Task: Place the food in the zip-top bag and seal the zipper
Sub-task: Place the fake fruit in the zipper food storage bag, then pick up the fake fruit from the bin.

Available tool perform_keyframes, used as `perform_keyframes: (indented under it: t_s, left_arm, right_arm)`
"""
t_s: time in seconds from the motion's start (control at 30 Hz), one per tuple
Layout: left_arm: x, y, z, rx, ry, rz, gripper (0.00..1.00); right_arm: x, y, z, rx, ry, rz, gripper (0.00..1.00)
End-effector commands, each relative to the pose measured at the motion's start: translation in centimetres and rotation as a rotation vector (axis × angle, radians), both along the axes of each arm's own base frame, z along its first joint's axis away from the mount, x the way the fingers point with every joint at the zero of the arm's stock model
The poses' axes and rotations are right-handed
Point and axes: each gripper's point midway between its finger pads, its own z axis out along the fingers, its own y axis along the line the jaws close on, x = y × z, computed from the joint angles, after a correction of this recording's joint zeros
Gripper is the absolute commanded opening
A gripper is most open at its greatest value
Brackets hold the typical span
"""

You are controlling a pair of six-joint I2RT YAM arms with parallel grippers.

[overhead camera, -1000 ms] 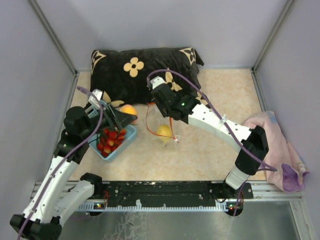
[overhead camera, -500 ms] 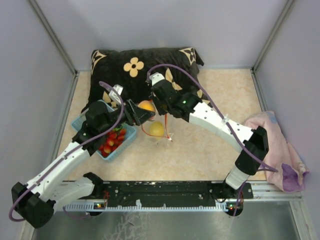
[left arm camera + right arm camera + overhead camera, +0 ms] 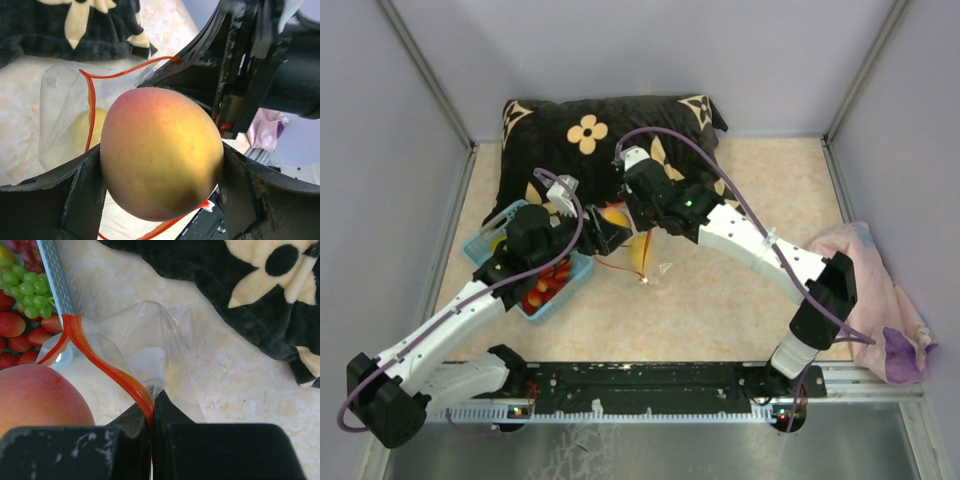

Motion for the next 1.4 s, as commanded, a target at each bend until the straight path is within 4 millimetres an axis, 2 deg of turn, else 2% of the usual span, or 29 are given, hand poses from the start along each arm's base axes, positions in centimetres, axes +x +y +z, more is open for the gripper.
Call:
perform_keyframes:
  t_s: [0.0,0.07,0.17,0.23,0.43,0.63,0.77,0.87,1.13,1.23,1.27,1.37]
  left_arm:
    - [0.0,0.2,-2.4,0.105,0.021,0.008,0.74]
    - [0.1,0.3,-2.9,0.124,0.039,0.024,0.76]
    - [0.4,0.6,-3.1,0.156,0.052,0.055,0.86]
    - [0.6,0.7,-2.9,0.166,0.052,0.069,0.89]
    - [0.1,1.4,-0.6,0.163,0.034,0.081,0.98]
    - [-0.8,3.0,1.9,0.131,0.016,0.132,0.99]
    - [-1.0,5.6,3.0,0.164,0.023,0.237,0.99]
    - [-1.0,7.8,3.1,0.216,0.053,0.328,0.99]
    - [0.1,13.3,-0.1,0.325,0.209,0.57,0.99]
    - [1.2,16.3,-1.7,0.321,0.305,0.694,0.99]
    - [1.4,17.9,-2.5,0.317,0.352,0.749,0.99]
    - [2.2,20.5,-4.0,0.305,0.43,0.84,0.99]
  right_arm:
    - [0.3,1.8,3.8,0.117,-0.055,0.017,0.0]
    - [0.2,2.1,3.9,0.132,-0.048,0.027,0.0]
    - [0.1,2.3,3.9,0.142,-0.039,0.031,0.0]
    - [-0.1,2.4,3.9,0.149,-0.034,0.034,0.01]
    - [-0.2,2.5,4.0,0.162,-0.026,0.032,0.02]
    - [-0.3,2.2,3.9,0.178,-0.027,0.018,0.03]
    - [-0.1,1.6,4.3,0.182,-0.046,0.001,0.04]
    - [-0.1,0.9,4.5,0.192,-0.06,-0.014,0.04]
    - [-0.5,0.3,3.7,0.176,-0.057,-0.015,0.04]
    - [-0.4,-0.2,3.3,0.159,-0.069,-0.019,0.04]
    - [-0.4,-0.4,3.1,0.145,-0.072,-0.016,0.04]
    - [-0.4,-0.7,2.9,0.111,-0.08,-0.001,0.04]
